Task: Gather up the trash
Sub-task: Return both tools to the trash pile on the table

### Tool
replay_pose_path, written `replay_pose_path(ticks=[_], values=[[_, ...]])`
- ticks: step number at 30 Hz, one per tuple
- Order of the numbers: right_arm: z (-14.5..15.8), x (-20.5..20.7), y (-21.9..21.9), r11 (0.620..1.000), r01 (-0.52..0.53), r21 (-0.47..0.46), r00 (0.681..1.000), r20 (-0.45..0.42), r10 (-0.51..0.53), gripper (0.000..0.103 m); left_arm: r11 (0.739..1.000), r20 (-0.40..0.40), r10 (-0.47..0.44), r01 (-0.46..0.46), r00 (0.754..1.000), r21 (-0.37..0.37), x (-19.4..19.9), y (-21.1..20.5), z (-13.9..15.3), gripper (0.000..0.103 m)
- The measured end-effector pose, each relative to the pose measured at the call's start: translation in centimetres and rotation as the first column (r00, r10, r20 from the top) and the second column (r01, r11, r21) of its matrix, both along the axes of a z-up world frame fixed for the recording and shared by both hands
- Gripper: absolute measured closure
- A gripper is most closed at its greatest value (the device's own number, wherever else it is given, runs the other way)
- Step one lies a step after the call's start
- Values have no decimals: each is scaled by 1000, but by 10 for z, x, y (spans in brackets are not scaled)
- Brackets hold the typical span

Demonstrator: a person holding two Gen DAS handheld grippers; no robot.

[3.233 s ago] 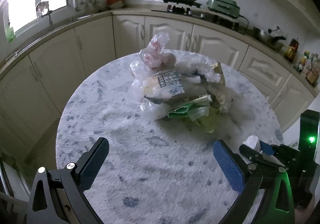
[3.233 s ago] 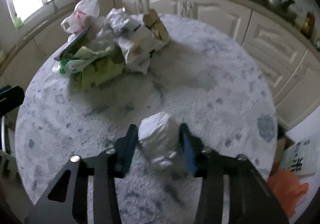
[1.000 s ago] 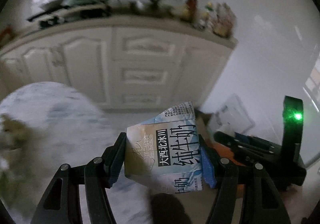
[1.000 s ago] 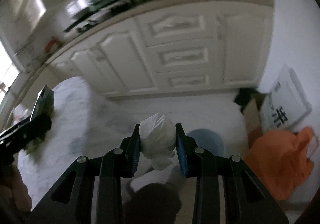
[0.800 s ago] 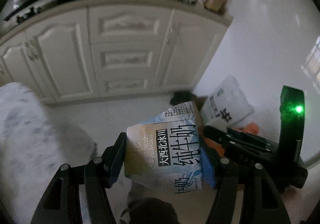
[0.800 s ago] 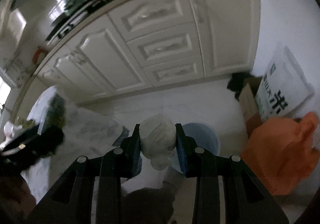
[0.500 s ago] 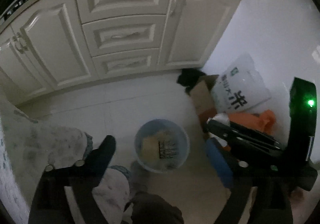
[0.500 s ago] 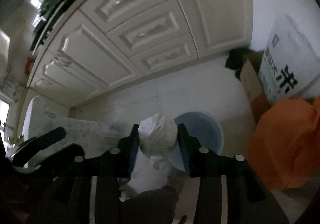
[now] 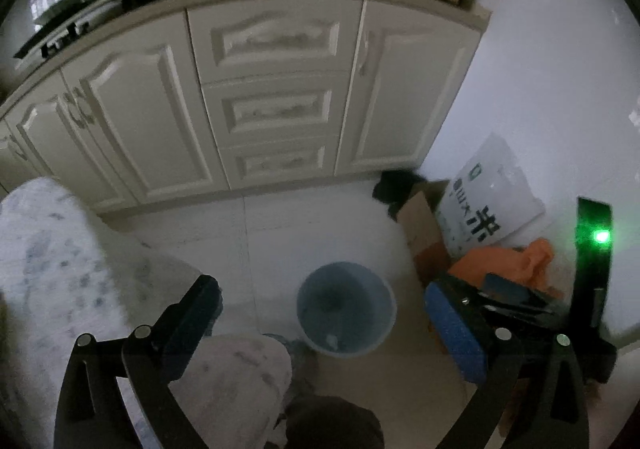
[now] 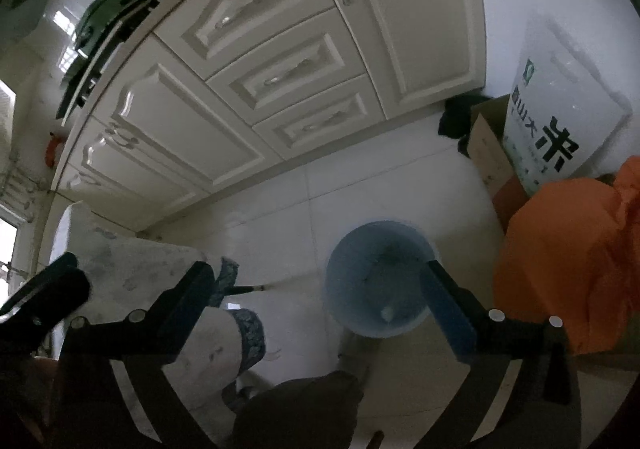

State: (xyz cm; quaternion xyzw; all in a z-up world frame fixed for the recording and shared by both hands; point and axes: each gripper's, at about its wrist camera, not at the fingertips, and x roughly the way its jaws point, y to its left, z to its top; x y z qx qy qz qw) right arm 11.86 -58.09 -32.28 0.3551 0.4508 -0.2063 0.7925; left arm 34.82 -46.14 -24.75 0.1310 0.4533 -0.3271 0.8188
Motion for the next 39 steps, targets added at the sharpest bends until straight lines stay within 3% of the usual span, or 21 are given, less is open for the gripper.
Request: replay_pose_path(ticks=[3, 9, 17, 22, 28, 33, 39], values=[[18, -5, 15, 1000, -10, 5, 999, 38, 10, 0, 999, 21, 9, -8, 1000, -38, -22, 35, 27, 1], [81, -3, 63, 995, -67, -77, 991, 109, 76, 0, 992, 103, 60, -49, 993, -114, -63, 110, 79, 1], [152, 20, 147, 963, -191, -189, 956, 187, 226, 0, 969, 221, 187, -143, 957, -201, -130, 221, 132, 1], [188, 33, 207, 923, -273, -273, 917, 216, 335, 0, 941, 275, 300, -236, 913, -244, -176, 292, 154, 1], [216, 47, 281, 857, -368, -360, 858, 225, 462, 0, 884, 323, 450, -364, 833, -293, -235, 377, 169, 1], [227, 57, 336, 794, -445, -414, 803, 209, 559, 0, 829, 329, 552, -458, 766, -322, -287, 436, 165, 1], [222, 71, 388, 727, -526, -441, 746, 172, 644, 0, 771, 298, 633, -548, 715, -324, -327, 481, 151, 1]])
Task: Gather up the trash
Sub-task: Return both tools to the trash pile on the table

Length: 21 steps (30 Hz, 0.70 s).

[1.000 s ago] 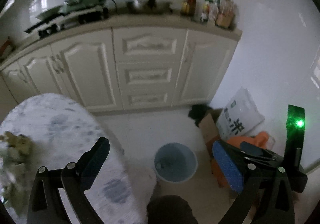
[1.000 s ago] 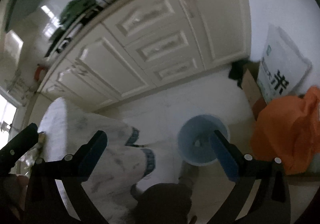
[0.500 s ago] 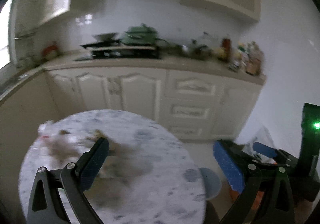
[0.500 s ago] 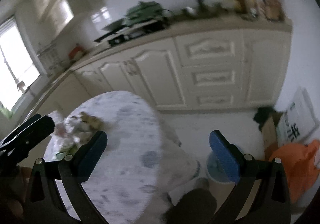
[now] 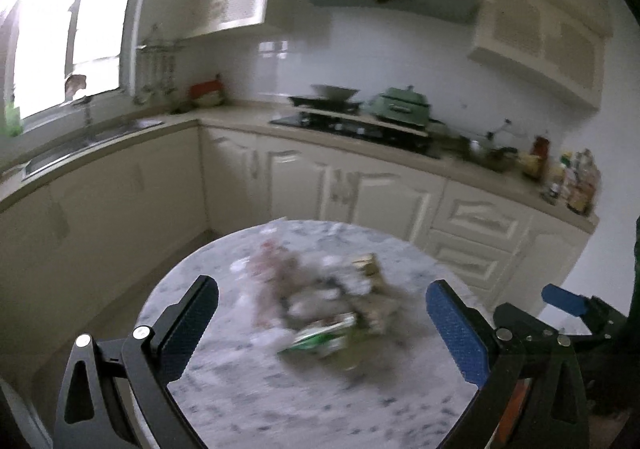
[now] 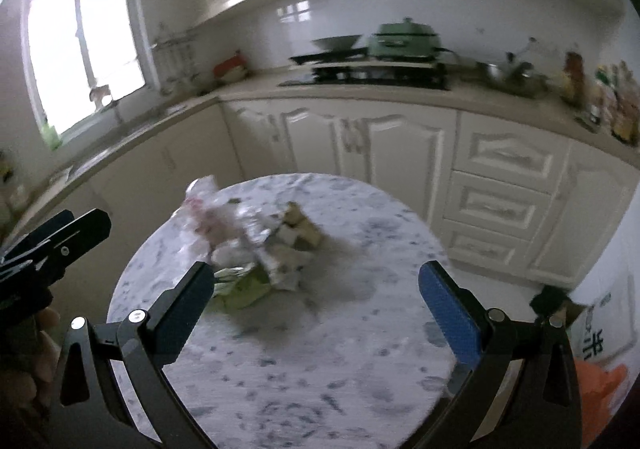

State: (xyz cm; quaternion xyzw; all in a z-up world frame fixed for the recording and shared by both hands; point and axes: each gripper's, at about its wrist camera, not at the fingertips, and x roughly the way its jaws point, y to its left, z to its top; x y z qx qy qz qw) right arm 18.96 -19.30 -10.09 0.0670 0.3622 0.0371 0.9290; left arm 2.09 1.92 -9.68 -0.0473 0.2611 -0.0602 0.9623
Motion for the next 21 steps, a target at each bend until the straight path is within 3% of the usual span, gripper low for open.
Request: replay_pose_path(ticks=[5, 13, 21], values=[[-18, 16, 27, 999, -49, -17, 997, -56, 48, 0, 998, -47, 65, -66, 997, -7, -7, 22, -10, 1], [-59, 53, 71, 987, -159, 2, 974, -165, 157, 0, 992, -171, 121, -125, 978, -13, 80, 34, -19, 1], [-107, 97, 114, 976, -216, 21, 945, -249, 215, 2, 990, -255, 133, -139, 958, -4, 132, 51, -36, 1]])
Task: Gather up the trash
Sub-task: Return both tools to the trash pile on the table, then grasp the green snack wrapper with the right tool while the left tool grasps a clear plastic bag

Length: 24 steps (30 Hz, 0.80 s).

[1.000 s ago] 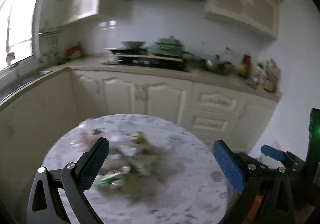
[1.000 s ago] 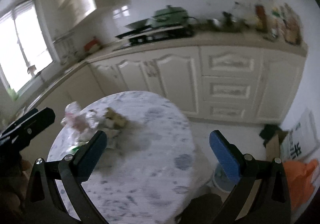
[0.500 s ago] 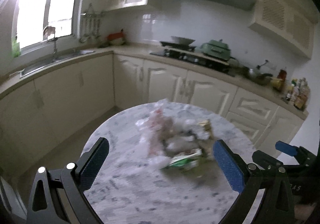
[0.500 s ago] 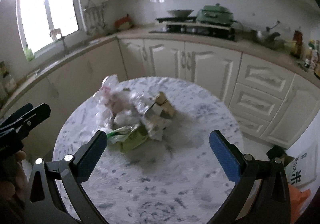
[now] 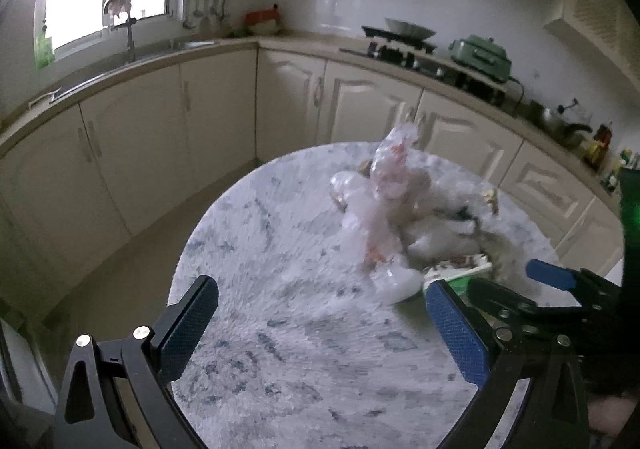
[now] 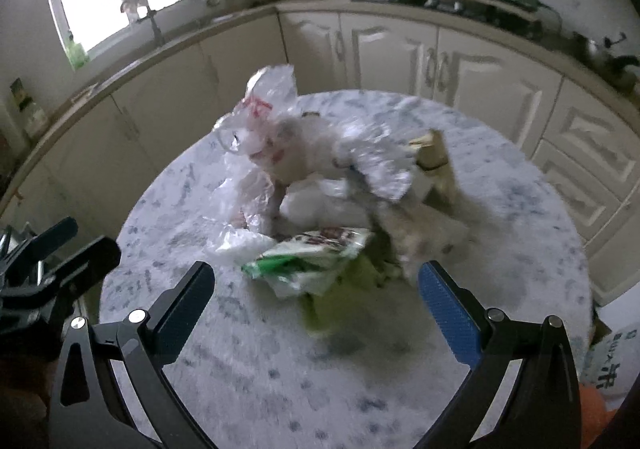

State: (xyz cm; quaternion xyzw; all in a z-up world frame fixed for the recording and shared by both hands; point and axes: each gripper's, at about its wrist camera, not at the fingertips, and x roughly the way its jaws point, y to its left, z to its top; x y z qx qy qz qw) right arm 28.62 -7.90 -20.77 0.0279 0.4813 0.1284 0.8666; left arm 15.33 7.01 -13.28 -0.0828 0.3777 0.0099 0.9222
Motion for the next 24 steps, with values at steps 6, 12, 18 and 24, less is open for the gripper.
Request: replay_pose_path(ticks=[6, 12, 18, 24], values=[[-35, 20, 19, 999, -29, -42, 998, -49, 27, 19, 1000, -39, -9, 9, 999, 7, 33, 0, -18, 1], [-42, 15, 4, 999, -42, 4, 998, -36, 42, 43, 1000, -63, -21, 22, 998, 6, 69, -8, -33, 1], [-43, 12, -22, 995, -19, 101, 998, -63, 26, 45, 999, -83, -42, 42, 996, -5, 103, -24, -50, 1], [-41, 22, -35, 982, 17, 186, 998, -63, -5, 45, 999, -85, -48, 46, 995, -25, 135, -30, -63, 1]])
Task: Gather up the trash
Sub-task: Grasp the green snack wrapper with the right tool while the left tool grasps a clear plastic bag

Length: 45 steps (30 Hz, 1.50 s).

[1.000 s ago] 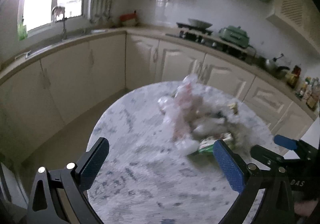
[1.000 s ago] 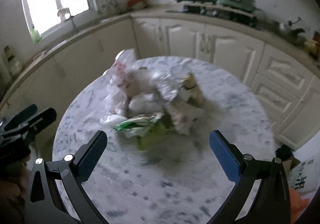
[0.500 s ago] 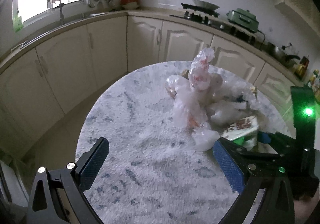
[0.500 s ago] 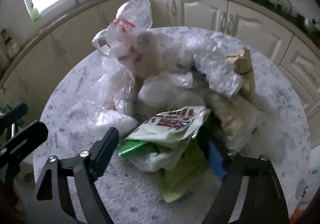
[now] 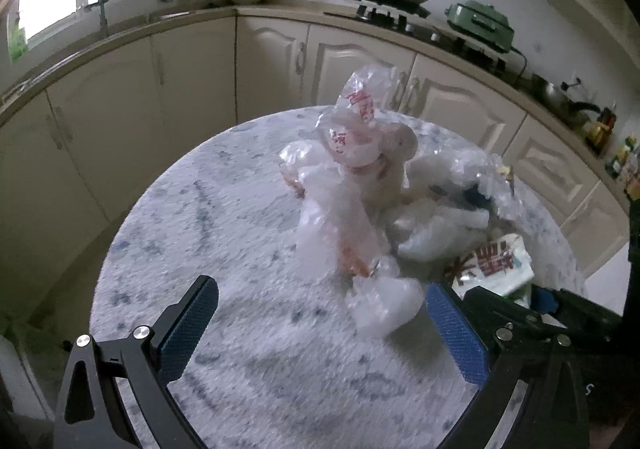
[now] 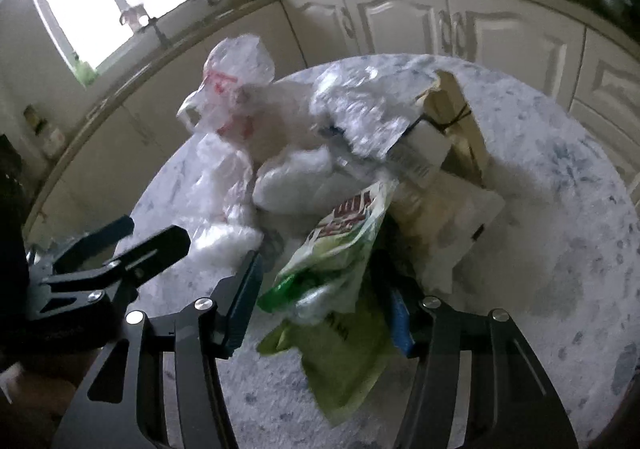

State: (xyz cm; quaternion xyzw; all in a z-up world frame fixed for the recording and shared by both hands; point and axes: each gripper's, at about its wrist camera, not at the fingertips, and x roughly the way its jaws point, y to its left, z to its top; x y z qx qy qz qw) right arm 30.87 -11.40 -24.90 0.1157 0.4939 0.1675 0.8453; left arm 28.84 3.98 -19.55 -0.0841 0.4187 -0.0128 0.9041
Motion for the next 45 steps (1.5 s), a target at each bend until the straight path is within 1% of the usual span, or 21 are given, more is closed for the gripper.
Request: replay_pose_path(ticks=[2, 4, 6, 8, 9, 11, 12, 13, 15, 16, 17, 18, 19, 24, 28, 34, 39, 41, 42, 43, 45], values=[[-3, 6, -3, 1000, 12, 19, 1000, -5, -11, 46, 1000, 5, -2, 2, 1000, 1, 11, -1, -3, 1], [-3, 8, -3, 1000, 18, 22, 1000, -4, -18, 51, 1000, -1, -19, 19, 1000, -8, 20, -3, -9, 1], [-3, 7, -4, 999, 9, 41, 1000, -6, -8, 72, 1000, -25, -29, 29, 999, -1, 32, -6, -20, 1], [-2, 4, -4, 1000, -6, 28, 1000, -7, 6, 73, 999, -49, -32, 33, 998, 22, 39, -10, -30, 4], [-2, 2, -4, 1000, -11, 24, 1000, -4, 11, 73, 999, -67, -33, 35, 997, 37, 50, -12, -37, 5], [-3, 0, -8, 999, -11, 30, 1000, -8, 11, 74, 999, -93, -23, 25, 995, 30, 61, -13, -46, 11], [-3, -1, -9, 999, -11, 30, 1000, -9, 12, 74, 999, -84, -17, 20, 996, 40, 69, -13, -49, 11], [-3, 0, -10, 999, -15, 29, 1000, -8, 15, 74, 998, -79, -19, 23, 997, 56, 73, -15, -49, 17], [-4, 0, -10, 999, -25, 35, 1000, -8, 26, 74, 996, -67, -37, 42, 997, 84, 82, -19, -51, 37], [-5, 1, -11, 999, -28, 38, 1000, -7, 28, 74, 995, -57, -49, 54, 997, 87, 83, -21, -50, 60], [-5, 1, -10, 999, -29, 39, 1000, -8, 30, 74, 995, -54, -60, 64, 997, 72, 84, -19, -50, 66], [-5, 2, -9, 999, -29, 39, 1000, -6, 29, 75, 997, -53, -72, 74, 996, 33, 85, -14, -50, 66], [-4, 1, -8, 999, -29, 41, 1000, -4, 29, 75, 997, -50, -76, 77, 996, 20, 83, -12, -51, 69], [7, -14, -12, 996, -39, 78, 999, 31, 37, 77, 998, -42, -69, 69, 997, 10, 60, 1, -53, 71], [14, -29, -16, 994, -43, 99, 998, 41, 39, 77, 998, -45, -68, 69, 997, 13, 38, 0, -54, 71], [20, -56, -25, 993, -40, 109, 998, 49, 35, 77, 996, -18, -80, 80, 997, 34, 13, -15, -40, 72], [30, -74, -39, 992, -22, 121, 998, 69, 13, 77, 993, 36, -117, 115, 993, 40, -10, -32, -33, 73], [32, -79, -44, 993, -16, 115, 997, 73, 8, 77, 990, 23, -134, 133, 991, 47, -11, -39, -37, 72], [31, -82, -47, 993, -10, 114, 998, 67, 3, 77, 990, 2, -135, 135, 991, 49, -9, -42, -42, 71], [30, -83, -49, 993, -7, 116, 998, 61, 0, 77, 990, -26, -133, 135, 991, 51, -7, -42, -49, 67], [26, -87, -52, 994, 1, 111, 999, 46, -7, 77, 992, -47, -108, 111, 993, 56, -6, -41, -56, 51]])
